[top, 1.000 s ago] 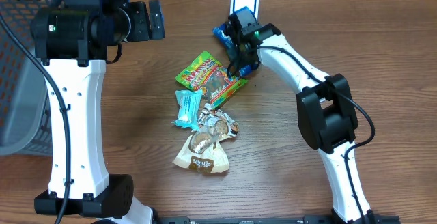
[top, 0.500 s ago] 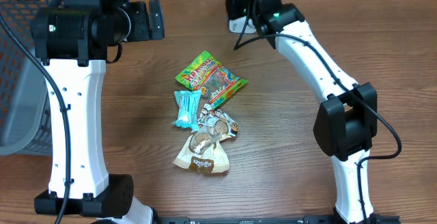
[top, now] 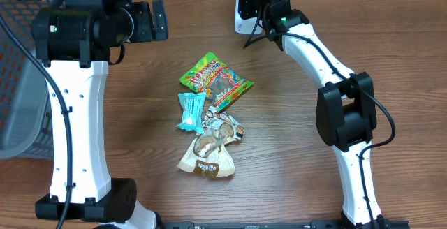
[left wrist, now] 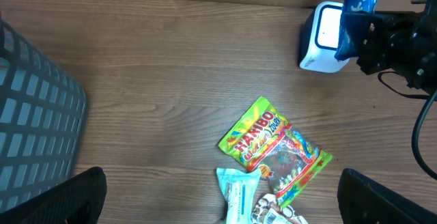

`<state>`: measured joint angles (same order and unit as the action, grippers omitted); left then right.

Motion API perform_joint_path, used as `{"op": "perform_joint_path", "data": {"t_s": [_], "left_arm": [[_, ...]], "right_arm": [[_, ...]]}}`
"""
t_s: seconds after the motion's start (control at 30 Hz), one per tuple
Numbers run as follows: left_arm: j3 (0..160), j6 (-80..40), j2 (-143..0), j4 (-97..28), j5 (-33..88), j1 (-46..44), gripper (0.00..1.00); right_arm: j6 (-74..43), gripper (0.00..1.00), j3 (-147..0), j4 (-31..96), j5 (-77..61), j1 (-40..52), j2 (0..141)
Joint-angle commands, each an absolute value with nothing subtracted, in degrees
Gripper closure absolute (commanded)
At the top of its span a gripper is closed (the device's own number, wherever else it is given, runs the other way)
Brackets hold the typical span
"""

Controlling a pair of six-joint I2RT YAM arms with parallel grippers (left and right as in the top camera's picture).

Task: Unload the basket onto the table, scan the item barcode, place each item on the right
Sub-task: 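Hold the Oreo pack in front of the scanner window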

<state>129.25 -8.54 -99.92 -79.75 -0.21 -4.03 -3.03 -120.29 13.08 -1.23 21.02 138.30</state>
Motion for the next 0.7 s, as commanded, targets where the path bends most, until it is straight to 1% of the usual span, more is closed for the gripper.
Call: {"op": "perform_joint_path", "data": {"t_s": [0.0,0.2,0.37,0.67], "left_arm": [[129.1,-7.49,-100.07,-79.68,-0.16,-4.14,0.0],[129.1,-7.49,-100.07,-79.68,-0.16,-4.14,0.0],[129.1,-7.49,-100.07,-79.68,-0.16,-4.14,0.0],[129.1,-7.49,-100.07,-79.68,-0.16,-4.14,0.0]], "right_arm": [[-3.49,0.96,-120.57,11.77,-1.02,20.8,137.53],[-3.51,0.96,-120.57,11.81,-2.63,20.82,137.51],[-7.4,0.96,-120.6,12.95,-3.14,20.8,137.51],[-7.6,0.96,-120.6,13.13,-3.25,20.58,137.49]]}}
